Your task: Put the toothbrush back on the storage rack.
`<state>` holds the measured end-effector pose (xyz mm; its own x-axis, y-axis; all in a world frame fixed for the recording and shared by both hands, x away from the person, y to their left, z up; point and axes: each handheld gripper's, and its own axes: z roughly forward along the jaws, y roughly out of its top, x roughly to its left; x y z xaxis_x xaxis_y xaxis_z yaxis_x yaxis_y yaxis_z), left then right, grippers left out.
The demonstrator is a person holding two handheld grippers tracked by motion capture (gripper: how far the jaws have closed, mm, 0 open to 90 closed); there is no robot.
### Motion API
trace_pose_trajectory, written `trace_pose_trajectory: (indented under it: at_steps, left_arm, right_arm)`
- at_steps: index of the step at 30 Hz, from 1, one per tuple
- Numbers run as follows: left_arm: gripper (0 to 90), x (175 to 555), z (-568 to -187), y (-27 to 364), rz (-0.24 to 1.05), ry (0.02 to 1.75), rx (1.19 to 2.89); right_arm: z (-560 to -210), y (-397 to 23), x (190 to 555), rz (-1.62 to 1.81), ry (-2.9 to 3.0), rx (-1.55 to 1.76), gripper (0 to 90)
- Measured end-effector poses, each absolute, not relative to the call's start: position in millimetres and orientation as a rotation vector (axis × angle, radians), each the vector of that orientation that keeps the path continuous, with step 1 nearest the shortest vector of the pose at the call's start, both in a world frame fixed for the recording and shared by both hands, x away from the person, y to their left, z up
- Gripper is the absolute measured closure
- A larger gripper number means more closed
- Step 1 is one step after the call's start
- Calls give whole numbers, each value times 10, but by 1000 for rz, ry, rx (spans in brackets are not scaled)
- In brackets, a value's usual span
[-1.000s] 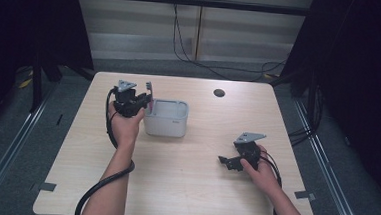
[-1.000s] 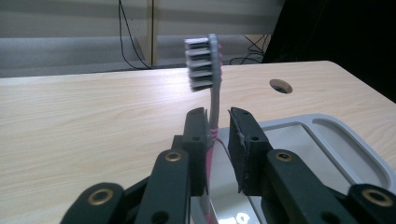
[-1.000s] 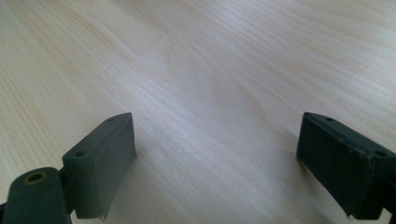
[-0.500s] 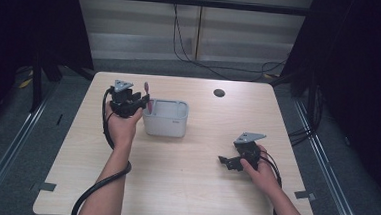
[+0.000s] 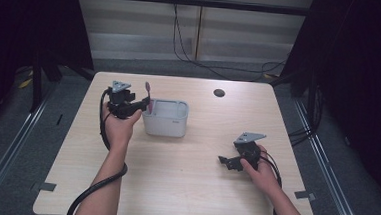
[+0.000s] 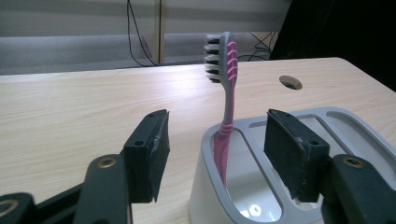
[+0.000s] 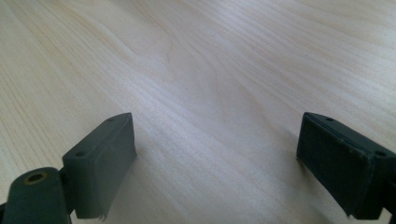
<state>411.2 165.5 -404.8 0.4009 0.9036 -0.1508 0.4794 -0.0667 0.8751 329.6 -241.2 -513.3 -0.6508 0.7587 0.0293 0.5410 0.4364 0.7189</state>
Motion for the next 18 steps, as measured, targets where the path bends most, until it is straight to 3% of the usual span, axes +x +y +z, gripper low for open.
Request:
trace_pose_trajectory:
  at_steps: [18]
  left_arm:
    - [243,4053,-4012,1758,552,1206,1714]
  right_arm:
    - [-5134,-2413,3298,1035,2396,1117,111]
